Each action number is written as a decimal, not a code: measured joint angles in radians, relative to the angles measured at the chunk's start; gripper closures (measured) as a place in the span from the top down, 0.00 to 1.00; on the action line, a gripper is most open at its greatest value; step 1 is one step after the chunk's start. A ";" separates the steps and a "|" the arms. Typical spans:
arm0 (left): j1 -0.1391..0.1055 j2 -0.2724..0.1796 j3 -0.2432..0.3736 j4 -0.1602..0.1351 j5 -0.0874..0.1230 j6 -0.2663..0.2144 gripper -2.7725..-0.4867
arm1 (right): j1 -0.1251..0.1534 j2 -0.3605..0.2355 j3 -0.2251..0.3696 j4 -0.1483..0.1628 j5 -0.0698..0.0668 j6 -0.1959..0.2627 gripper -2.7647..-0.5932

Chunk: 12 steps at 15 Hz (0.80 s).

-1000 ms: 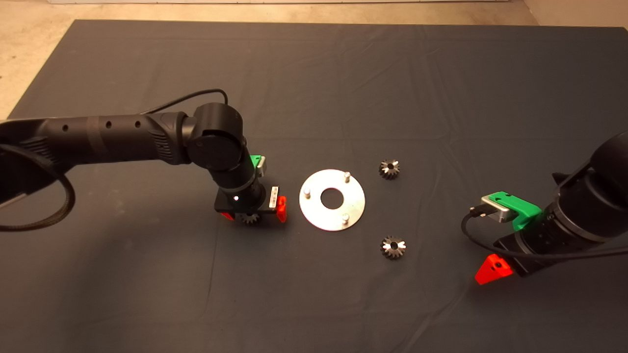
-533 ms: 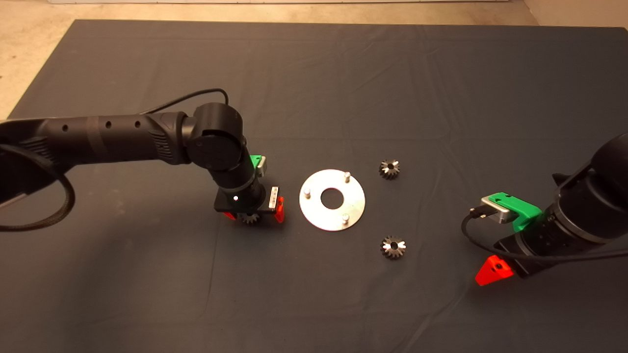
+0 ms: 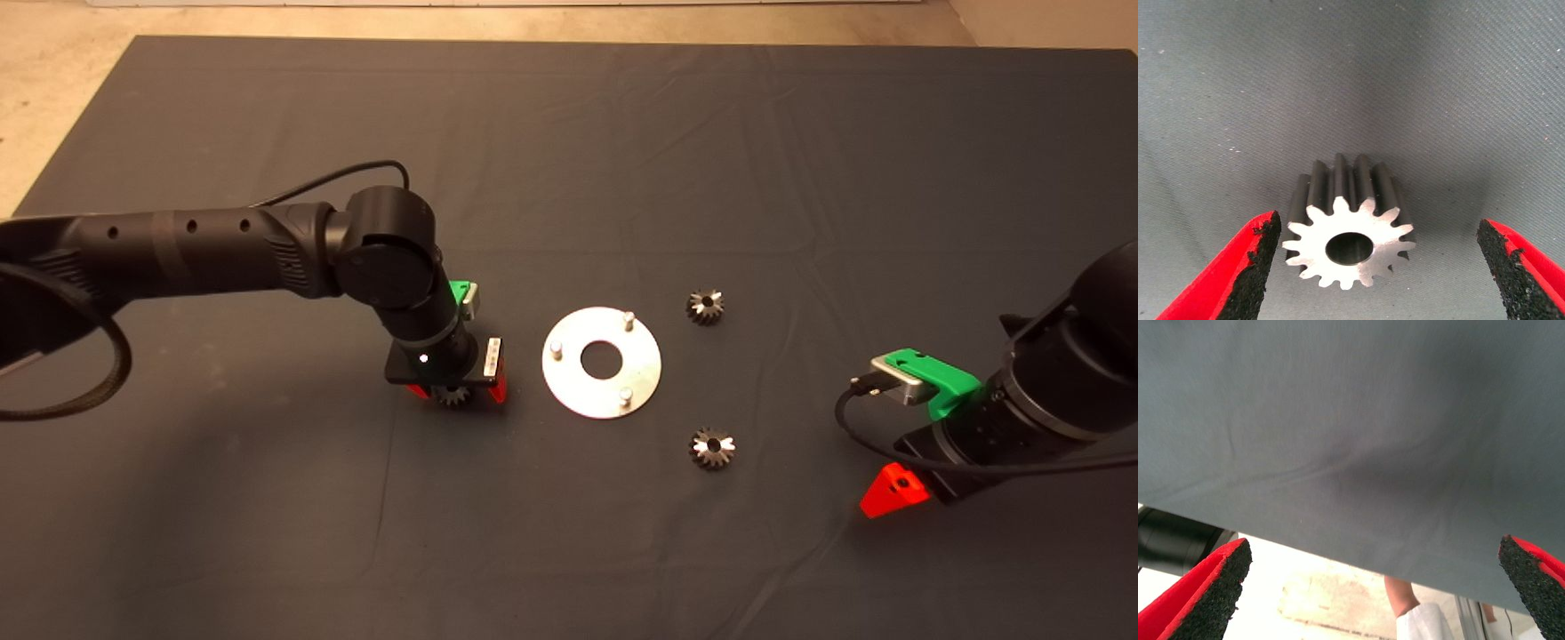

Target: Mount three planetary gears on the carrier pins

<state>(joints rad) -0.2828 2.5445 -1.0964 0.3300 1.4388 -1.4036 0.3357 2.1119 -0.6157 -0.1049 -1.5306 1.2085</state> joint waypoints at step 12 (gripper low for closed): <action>0.003 -0.001 0.000 0.000 0.001 0.007 0.50 | 0.030 0.010 -0.010 0.000 0.000 0.000 1.00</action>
<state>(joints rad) -0.2798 2.5430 -1.0968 0.3300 1.4402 -1.3964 0.3660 2.1221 -0.6257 -0.1049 -1.5306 1.2089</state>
